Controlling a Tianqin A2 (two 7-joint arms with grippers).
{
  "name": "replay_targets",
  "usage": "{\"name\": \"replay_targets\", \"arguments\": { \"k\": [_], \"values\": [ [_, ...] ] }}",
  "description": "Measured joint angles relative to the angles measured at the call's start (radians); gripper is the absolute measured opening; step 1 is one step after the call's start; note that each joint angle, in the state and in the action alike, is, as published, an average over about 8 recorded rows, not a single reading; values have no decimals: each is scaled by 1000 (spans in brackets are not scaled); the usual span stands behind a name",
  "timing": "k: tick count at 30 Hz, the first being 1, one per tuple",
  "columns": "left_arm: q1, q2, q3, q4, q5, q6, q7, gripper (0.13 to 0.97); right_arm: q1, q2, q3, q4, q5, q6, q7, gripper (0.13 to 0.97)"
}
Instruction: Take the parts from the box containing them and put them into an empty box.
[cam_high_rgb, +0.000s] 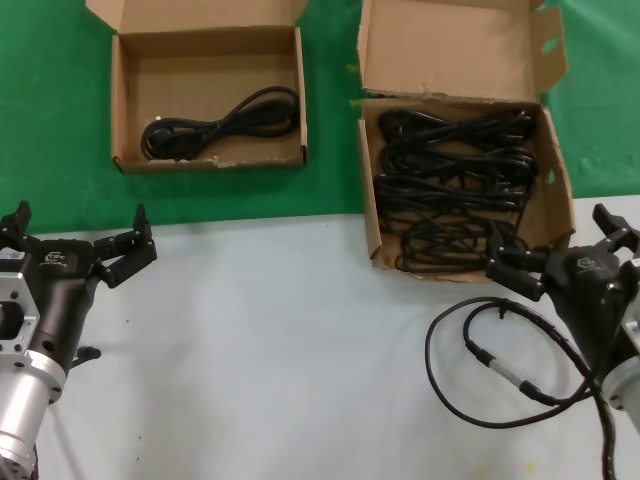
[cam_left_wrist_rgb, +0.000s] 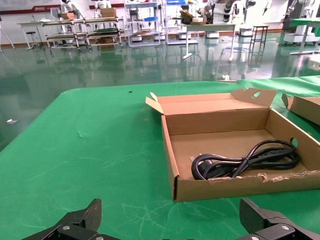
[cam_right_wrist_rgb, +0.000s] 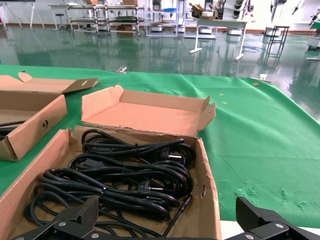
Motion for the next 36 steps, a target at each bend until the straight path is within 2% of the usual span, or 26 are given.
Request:
{"name": "replay_targets", "arguments": {
  "k": [36],
  "values": [
    [0,0,0,0,0,0,0,966,0,0,0,0,0,0,0,966]
  ]
}}
